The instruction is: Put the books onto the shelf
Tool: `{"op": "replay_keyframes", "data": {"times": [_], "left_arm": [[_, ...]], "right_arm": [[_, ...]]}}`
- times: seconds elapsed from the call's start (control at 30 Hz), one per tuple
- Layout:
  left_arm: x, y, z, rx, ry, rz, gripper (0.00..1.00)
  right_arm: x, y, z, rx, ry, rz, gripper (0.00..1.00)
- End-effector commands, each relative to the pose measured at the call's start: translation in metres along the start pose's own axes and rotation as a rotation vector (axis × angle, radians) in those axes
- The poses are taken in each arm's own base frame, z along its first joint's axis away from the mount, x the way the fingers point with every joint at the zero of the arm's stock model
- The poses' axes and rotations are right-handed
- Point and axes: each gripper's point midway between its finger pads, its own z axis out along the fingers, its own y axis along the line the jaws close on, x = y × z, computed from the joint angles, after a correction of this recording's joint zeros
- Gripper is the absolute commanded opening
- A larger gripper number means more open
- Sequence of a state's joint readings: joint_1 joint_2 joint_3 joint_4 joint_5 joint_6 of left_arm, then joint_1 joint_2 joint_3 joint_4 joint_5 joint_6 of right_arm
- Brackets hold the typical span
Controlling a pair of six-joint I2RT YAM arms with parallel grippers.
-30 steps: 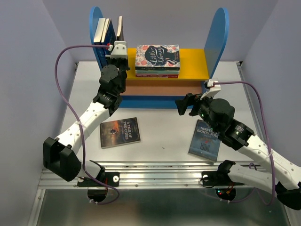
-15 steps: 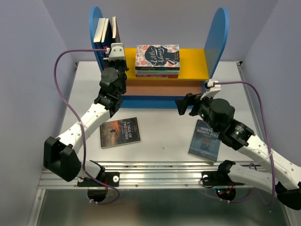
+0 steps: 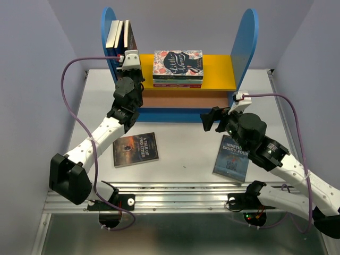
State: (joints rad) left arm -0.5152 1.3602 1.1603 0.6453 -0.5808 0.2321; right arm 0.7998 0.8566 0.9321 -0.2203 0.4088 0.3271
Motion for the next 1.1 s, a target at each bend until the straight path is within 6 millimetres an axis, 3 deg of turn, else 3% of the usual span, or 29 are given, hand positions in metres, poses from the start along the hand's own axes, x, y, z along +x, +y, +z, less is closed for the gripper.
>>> {"op": "replay_keyframes", "data": {"times": [0.0, 0.47, 0.53, 0.73, 1.07], "left_arm": [[-0.006, 0.008, -0.004, -0.025, -0.017, -0.013, 0.34], [-0.007, 0.009, -0.010, -0.016, -0.011, -0.027, 0.41], [-0.010, 0.009, -0.011, -0.015, -0.014, -0.040, 0.41], [-0.021, 0.012, -0.017, -0.009, -0.035, -0.079, 0.54], [-0.036, 0.005, -0.023, 0.044, -0.065, -0.124, 0.57]], "right_arm": [[-0.005, -0.003, -0.002, 0.008, -0.023, -0.015, 1.00], [-0.003, -0.004, -0.001, 0.014, -0.019, -0.022, 1.00], [-0.004, -0.004, -0.001, 0.011, -0.019, -0.021, 1.00], [-0.003, -0.003, 0.000, 0.009, -0.016, -0.023, 1.00], [0.002, -0.001, 0.002, -0.005, 0.000, -0.031, 1.00]]}}
